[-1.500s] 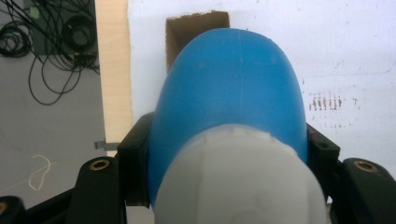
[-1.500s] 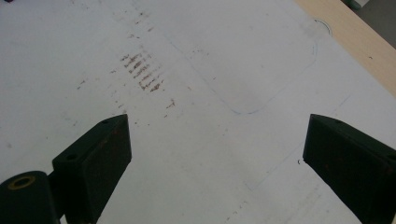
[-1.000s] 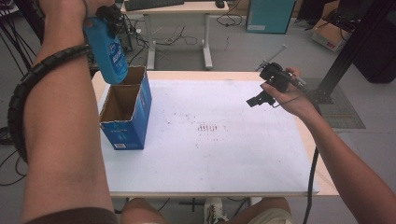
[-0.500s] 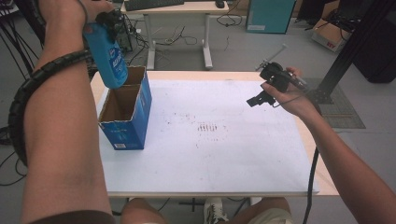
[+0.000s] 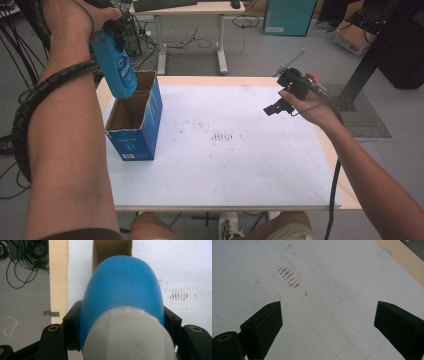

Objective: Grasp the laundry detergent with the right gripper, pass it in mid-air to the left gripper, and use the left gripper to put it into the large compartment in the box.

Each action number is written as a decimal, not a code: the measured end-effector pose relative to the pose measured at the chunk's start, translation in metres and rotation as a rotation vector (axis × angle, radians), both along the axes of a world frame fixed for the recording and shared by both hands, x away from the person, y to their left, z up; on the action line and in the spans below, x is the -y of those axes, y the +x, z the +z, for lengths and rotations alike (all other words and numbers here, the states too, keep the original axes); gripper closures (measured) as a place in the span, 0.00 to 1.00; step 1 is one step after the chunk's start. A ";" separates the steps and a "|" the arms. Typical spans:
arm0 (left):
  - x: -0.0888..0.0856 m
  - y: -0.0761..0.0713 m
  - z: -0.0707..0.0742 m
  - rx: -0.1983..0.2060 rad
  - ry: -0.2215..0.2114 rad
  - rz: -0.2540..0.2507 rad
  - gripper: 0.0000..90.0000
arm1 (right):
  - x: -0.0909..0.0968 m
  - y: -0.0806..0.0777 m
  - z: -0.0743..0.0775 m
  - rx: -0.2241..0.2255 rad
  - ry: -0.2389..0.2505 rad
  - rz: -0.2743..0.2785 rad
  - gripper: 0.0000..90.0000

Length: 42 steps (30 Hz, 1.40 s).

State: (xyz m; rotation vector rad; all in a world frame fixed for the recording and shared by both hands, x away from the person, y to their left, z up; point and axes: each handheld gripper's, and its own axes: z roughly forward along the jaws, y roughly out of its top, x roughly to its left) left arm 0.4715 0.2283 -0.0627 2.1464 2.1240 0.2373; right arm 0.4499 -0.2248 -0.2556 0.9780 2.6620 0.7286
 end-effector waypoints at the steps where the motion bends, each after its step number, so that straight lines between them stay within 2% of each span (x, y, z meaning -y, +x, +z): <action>1: 0.000 0.000 -0.001 0.000 -0.001 0.001 0.41 | 0.000 0.000 0.000 0.000 0.002 0.000 0.09; 14: -0.004 0.000 -0.021 -0.024 -0.002 0.010 0.41 | -0.003 -0.002 -0.002 -0.003 0.000 0.007 0.09; 24: -0.005 0.002 -0.042 -0.040 -0.006 0.007 0.41 | -0.003 -0.001 -0.006 -0.010 -0.006 0.014 0.09; 42: -0.012 -0.001 -0.100 -0.072 -0.019 0.014 0.41 | -0.006 -0.001 -0.013 -0.023 -0.016 0.015 0.09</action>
